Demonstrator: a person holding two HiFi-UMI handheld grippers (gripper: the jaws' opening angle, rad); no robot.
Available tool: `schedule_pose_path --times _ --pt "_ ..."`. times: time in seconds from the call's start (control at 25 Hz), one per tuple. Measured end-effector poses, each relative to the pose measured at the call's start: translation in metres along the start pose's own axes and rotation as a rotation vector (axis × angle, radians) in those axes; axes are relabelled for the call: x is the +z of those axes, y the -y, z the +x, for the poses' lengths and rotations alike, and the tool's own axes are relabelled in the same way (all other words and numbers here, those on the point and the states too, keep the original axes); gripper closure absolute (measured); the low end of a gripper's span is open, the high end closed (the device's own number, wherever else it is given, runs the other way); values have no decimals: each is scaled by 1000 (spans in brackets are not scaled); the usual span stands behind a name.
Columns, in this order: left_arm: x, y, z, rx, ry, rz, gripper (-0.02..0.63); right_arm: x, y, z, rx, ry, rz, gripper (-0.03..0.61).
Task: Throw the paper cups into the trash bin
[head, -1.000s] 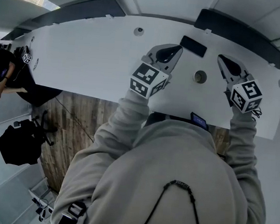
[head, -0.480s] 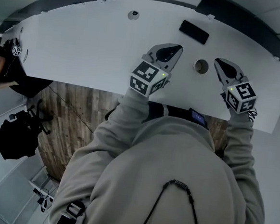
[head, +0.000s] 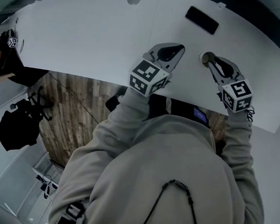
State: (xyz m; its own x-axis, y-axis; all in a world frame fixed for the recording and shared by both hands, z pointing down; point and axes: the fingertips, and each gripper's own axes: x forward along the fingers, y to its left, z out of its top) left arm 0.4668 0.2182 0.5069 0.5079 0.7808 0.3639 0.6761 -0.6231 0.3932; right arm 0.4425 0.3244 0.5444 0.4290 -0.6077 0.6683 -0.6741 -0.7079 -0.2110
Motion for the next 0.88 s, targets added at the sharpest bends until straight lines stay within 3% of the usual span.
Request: schedule_pose_path --times 0.12,0.64,0.88 --pt "-15 -5 2 4 -17 -24 615 -19 -7 13 35 -44 33 417" --pt "-61 -14 10 -20 -69 -97 615 -71 -8 52 39 -202 3 407" --pt "-73 -15 10 -18 -72 -129 615 -88 -4 63 1 -277 -9 407"
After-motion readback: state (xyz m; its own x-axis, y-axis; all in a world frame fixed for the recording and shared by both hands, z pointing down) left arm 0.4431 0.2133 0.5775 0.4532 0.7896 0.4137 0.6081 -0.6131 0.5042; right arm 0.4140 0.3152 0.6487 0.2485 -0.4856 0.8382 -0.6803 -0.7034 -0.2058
